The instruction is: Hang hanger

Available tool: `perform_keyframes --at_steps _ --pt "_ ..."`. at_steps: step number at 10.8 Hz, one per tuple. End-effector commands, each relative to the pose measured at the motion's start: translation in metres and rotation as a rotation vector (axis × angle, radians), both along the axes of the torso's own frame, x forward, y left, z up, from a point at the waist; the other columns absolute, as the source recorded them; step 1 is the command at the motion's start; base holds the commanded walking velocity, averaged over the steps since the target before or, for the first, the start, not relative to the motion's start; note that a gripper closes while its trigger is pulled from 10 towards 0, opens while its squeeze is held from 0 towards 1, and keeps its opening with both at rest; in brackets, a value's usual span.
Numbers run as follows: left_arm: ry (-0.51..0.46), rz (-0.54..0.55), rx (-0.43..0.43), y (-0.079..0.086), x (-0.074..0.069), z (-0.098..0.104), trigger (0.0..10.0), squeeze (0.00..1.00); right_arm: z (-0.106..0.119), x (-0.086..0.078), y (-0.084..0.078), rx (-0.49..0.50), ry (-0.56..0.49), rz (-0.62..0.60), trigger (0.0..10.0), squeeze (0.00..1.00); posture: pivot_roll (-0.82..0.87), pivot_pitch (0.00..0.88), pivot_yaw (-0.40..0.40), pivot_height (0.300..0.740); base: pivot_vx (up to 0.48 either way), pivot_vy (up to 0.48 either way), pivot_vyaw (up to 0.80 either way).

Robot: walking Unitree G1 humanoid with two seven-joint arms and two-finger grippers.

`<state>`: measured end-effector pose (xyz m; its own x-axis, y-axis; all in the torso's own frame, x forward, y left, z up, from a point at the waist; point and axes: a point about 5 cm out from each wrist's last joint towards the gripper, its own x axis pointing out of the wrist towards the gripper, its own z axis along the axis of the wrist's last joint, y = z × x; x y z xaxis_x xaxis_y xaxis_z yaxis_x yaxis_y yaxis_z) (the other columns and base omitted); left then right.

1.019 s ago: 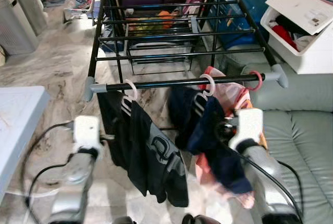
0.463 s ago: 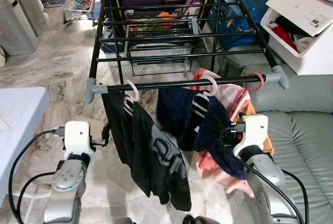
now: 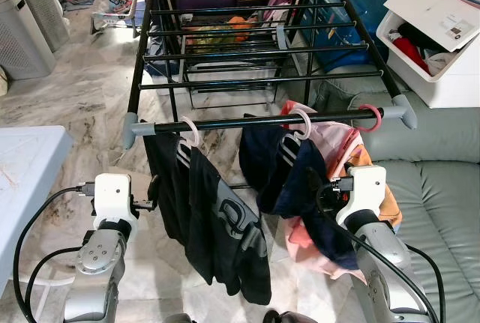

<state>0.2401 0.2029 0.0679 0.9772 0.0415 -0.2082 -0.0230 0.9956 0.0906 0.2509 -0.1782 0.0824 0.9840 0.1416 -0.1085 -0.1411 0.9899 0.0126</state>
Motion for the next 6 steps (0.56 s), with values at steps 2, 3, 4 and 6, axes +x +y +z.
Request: perform_keyframes --at_steps 2,3,4,6 --pt "-0.017 -0.008 -0.002 -0.0022 0.0046 0.0049 10.0 0.0 0.0059 0.0039 0.0016 -0.016 -0.022 -0.004 10.0 0.0 -0.01 0.019 0.02 0.74 0.0 0.0 0.0" --pt "-0.018 -0.008 -0.005 -0.0028 0.0047 0.0049 10.0 0.0 0.0055 0.0042 -0.0016 -0.026 -0.021 -0.023 10.0 0.0 -0.01 0.019 0.02 0.74 0.0 0.0 0.0" --pt "-0.018 -0.009 -0.005 -0.0034 0.0047 0.0049 10.0 0.0 0.0054 0.0046 -0.0022 -0.026 -0.02 -0.027 10.0 0.0 -0.01 0.019 0.02 0.74 0.0 0.0 0.0" --pt "-0.02 -0.012 -0.003 -0.0046 0.0058 0.0048 10.0 0.0 0.0058 0.007 -0.0007 -0.023 -0.022 -0.027 10.0 0.0 -0.01 0.019 0.02 0.74 0.0 0.0 0.0"
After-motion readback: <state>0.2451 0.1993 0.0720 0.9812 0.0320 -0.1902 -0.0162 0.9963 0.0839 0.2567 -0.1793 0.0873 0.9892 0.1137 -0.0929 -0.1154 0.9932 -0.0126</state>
